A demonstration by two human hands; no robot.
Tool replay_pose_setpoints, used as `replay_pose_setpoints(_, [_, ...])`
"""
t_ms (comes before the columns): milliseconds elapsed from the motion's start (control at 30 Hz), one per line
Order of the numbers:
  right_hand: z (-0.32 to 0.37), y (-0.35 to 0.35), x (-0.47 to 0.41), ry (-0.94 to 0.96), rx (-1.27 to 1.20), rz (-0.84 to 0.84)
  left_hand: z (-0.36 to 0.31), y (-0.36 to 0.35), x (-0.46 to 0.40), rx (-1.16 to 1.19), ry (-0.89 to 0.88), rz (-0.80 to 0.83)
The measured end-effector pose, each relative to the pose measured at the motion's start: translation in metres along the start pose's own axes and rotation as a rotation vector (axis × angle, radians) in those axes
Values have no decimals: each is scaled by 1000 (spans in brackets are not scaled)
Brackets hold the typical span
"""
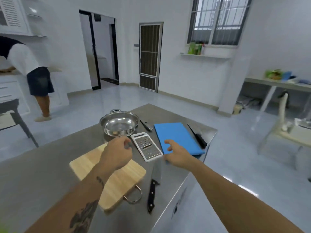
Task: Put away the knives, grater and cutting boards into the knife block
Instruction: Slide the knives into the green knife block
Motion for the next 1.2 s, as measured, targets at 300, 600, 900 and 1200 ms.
replay_pose_setpoints(300, [-141,104,-73,-119,-28,-27,-86,-154,-114,-112,-27,180])
replay_pose_setpoints(600, [-257,167,-165,-254,225,1,-103,-289,-223,-279,75,370])
replay_pose_setpoints(900, [-310,167,-231,-280,386,-1,-57,-355,-260,-485,230,453])
replay_pose_setpoints(1200, [-313,172,-274,-316,503,-61,-57,-363,-266,-616,240,423])
Point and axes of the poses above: each hand's wrist, its own x-axis away from the middle knuckle, its own y-axis out of the back of the hand, z = x × y, the point moved 7 cm from there along -x, towards the middle knuckle, and after that the axes turned 10 degrees about z, right-handed, at the moved point
